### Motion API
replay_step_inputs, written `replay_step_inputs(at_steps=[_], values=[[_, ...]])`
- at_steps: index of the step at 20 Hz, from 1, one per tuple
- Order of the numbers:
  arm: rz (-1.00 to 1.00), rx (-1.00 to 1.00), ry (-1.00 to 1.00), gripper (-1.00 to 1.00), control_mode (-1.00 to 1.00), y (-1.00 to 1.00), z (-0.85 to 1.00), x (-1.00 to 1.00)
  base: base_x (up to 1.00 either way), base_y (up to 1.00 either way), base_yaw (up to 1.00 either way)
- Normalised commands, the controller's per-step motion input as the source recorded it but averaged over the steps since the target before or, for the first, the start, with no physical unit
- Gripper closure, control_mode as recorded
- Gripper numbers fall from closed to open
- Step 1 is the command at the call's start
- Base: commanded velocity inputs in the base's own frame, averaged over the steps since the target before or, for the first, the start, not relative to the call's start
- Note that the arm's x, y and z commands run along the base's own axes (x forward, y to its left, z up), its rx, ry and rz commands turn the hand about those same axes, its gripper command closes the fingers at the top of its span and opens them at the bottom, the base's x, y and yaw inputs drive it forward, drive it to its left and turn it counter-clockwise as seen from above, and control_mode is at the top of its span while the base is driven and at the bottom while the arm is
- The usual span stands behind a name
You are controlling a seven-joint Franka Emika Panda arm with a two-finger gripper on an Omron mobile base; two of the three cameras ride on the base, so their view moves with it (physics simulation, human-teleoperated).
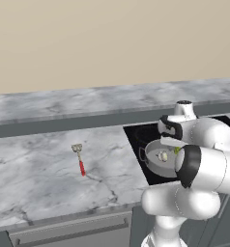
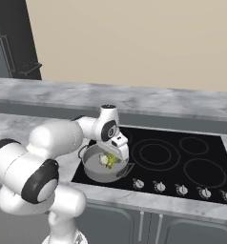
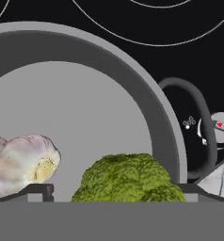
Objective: Put the garlic and broccoli in the pot. Retrieve the spatula and lightly stir the vegetables in the pot.
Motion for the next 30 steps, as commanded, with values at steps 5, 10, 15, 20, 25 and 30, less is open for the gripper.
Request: replay_step_inputs(at_steps=[5,10,15,20,25,30], values=[[-0.03,-0.09,-0.05,-1.00,-1.00,0.25,-0.29,0.01,0.00,0.00,0.00],[-0.01,-0.09,-0.12,-1.00,-1.00,0.09,-0.19,0.54,0.00,0.00,0.00],[-0.01,-0.11,-0.18,-1.00,-1.00,0.10,-0.19,0.17,0.00,0.00,0.00],[0.00,0.09,0.00,-1.00,-1.00,0.11,0.54,-0.20,0.00,0.00,0.00],[0.06,0.08,0.00,-1.00,-1.00,0.32,0.57,-0.44,0.00,0.00,0.00],[0.08,0.01,0.00,-1.00,-1.00,0.66,0.41,-0.40,0.00,0.00,0.00]])
